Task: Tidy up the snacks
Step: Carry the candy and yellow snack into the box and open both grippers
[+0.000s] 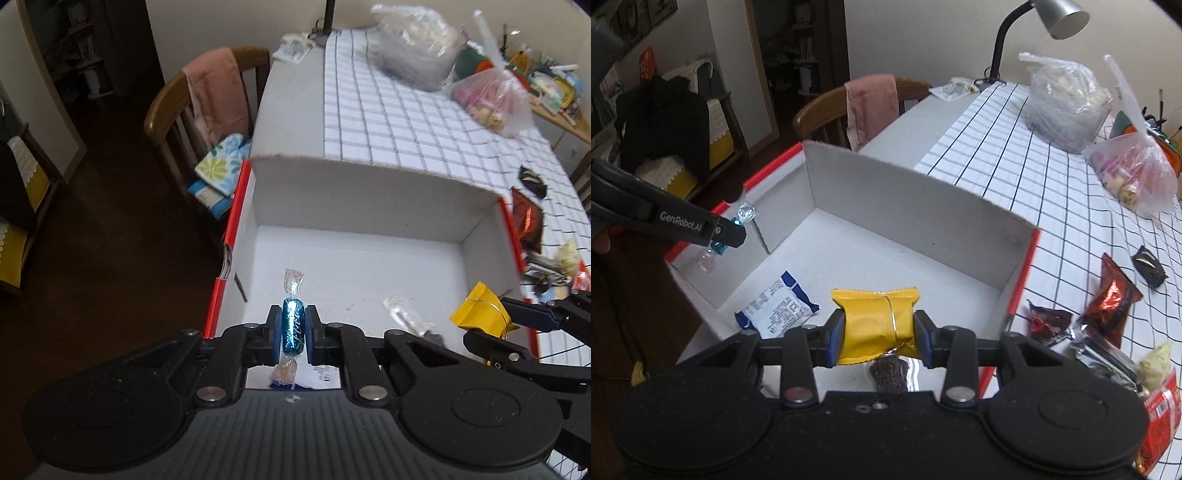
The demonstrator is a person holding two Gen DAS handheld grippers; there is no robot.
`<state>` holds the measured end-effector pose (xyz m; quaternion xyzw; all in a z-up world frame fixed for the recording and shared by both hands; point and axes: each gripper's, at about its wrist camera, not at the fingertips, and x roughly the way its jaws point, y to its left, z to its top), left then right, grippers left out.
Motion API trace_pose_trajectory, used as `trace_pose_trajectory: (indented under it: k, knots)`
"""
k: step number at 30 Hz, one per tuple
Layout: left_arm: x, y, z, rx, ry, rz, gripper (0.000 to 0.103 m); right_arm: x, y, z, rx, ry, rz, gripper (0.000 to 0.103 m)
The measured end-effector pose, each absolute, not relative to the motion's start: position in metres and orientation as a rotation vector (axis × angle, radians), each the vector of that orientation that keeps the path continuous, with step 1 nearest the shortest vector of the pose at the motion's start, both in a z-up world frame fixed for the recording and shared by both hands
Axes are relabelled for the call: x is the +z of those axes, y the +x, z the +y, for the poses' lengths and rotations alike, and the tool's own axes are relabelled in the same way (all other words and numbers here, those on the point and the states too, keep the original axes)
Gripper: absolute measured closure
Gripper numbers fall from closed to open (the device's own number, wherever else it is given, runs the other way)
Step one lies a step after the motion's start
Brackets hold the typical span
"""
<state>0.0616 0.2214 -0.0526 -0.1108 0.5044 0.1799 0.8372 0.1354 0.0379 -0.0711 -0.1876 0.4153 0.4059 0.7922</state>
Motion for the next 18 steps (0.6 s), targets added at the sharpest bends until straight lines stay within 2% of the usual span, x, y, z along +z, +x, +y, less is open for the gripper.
trace_pose_trajectory:
  k: [18]
  knots:
    - [-0.113, 0.103, 0.219, 0.337, -0.135, 1.232, 0.091, -0.120, 0.138, 0.074, 0.874, -0.555, 0.976, 0.066]
